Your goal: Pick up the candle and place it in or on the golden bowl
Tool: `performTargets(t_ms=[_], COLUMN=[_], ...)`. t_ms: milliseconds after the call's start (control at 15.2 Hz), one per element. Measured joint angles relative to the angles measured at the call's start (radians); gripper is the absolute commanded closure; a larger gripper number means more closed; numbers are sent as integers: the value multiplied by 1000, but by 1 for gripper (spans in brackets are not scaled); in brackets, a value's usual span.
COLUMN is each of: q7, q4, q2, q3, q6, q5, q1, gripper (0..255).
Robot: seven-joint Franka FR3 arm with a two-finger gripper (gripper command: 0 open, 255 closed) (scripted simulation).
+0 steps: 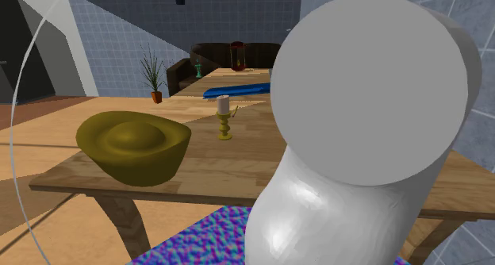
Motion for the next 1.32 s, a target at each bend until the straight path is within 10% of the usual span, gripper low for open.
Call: performTargets(t_ms=[1320], q7=[-247], q4=[-224], q2=[303], q3=[-271], q6=[519], q5=[-115], q1=[-107], gripper=[0])
